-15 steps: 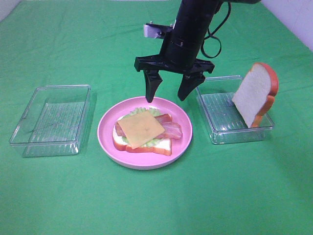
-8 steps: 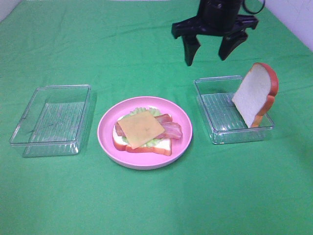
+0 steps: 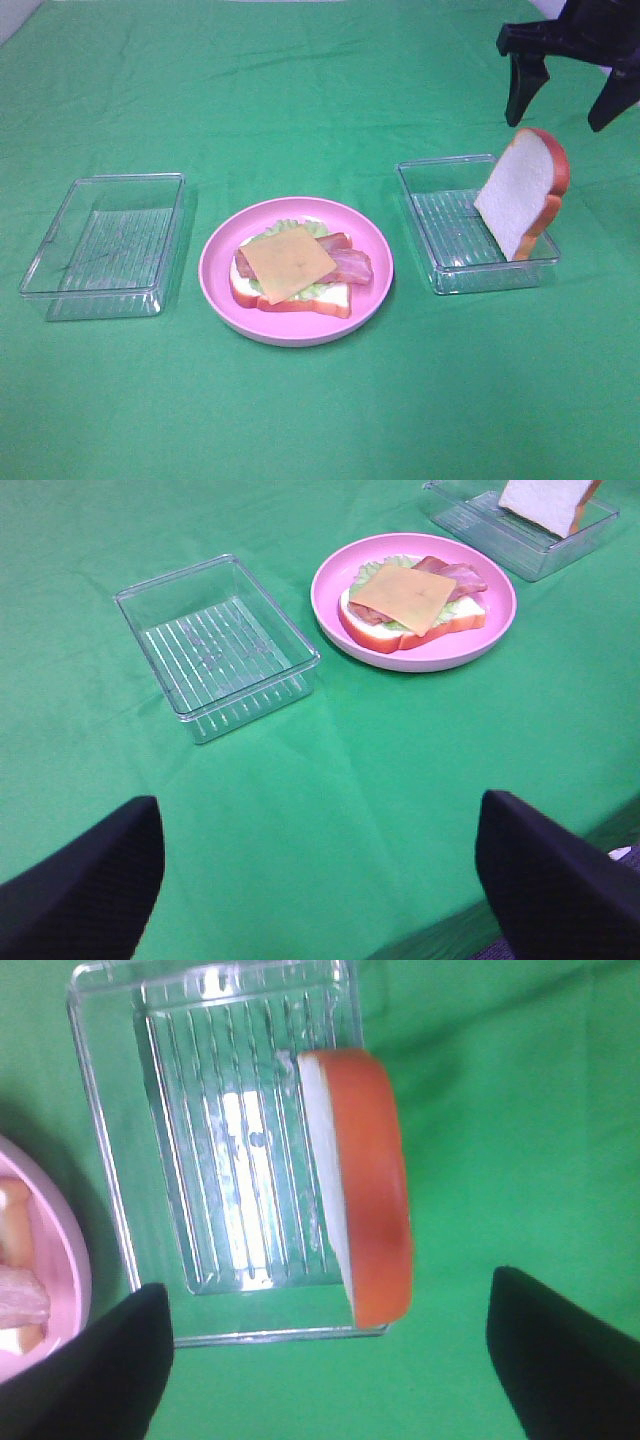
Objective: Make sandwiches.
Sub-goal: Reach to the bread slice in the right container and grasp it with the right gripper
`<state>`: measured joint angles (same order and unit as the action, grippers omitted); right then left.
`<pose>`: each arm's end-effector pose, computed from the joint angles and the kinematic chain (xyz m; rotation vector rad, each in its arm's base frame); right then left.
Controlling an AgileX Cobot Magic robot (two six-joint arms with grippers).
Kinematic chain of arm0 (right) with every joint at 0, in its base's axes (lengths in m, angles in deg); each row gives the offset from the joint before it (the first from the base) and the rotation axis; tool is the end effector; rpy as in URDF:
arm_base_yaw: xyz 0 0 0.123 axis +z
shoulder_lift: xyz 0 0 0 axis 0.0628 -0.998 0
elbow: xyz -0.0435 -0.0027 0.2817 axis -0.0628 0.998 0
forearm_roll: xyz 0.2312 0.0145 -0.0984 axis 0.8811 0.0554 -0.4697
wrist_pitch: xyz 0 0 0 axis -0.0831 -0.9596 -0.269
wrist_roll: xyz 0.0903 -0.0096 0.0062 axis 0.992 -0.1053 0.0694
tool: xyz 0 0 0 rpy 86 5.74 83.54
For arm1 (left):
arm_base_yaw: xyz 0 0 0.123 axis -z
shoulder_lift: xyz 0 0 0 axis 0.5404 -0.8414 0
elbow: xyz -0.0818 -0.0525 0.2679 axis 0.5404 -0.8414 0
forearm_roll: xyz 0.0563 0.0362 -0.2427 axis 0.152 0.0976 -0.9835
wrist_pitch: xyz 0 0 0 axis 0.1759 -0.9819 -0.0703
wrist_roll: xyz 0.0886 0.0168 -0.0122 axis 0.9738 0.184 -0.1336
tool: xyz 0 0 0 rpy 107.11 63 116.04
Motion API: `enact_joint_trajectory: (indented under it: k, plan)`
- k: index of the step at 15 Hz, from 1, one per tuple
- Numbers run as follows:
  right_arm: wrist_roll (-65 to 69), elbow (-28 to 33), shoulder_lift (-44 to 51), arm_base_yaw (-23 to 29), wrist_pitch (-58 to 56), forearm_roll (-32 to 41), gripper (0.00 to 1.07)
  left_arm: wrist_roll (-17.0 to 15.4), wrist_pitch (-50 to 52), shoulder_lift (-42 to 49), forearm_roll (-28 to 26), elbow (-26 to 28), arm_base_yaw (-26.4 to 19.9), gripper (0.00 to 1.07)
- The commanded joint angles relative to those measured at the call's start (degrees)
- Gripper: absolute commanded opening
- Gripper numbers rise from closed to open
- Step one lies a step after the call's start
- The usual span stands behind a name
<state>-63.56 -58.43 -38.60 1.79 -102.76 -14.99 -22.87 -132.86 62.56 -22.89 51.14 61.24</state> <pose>0.4102 0.0428 0.2675 0.0088 2.9292 0.0972 -0.0048 0.0027 0.2790 0.4860 1.9821 -0.3243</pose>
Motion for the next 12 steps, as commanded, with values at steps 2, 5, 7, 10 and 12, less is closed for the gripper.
enact_joint_trajectory:
  k: [2,5,7,10,12]
  plan:
    - [-2.35,2.98,-0.86,-1.55,2.86,0.74,0.81,0.11,0.63,1.09,0.0,-0.17,-0.06,0.8]
    - [-3.78,2.98,-3.44,-1.55,5.61,0.34,0.81,0.11,0.63,1.09,0.0,-0.17,-0.06,0.8]
    - [-4.01,2.98,-4.53,-1.55,5.9,0.34,0.81,0.11,0.63,1.09,0.0,-0.17,-0.06,0.8]
    - [-5.04,2.86,-6.99,-1.55,6.7,0.4,0.75,0.11,0.63,1.09,0.0,-0.17,-0.06,0.8]
    - [-6.19,2.86,-7.22,-1.55,6.88,0.23,0.57,0.11,0.63,1.09,0.0,-0.17,-0.06,0.8]
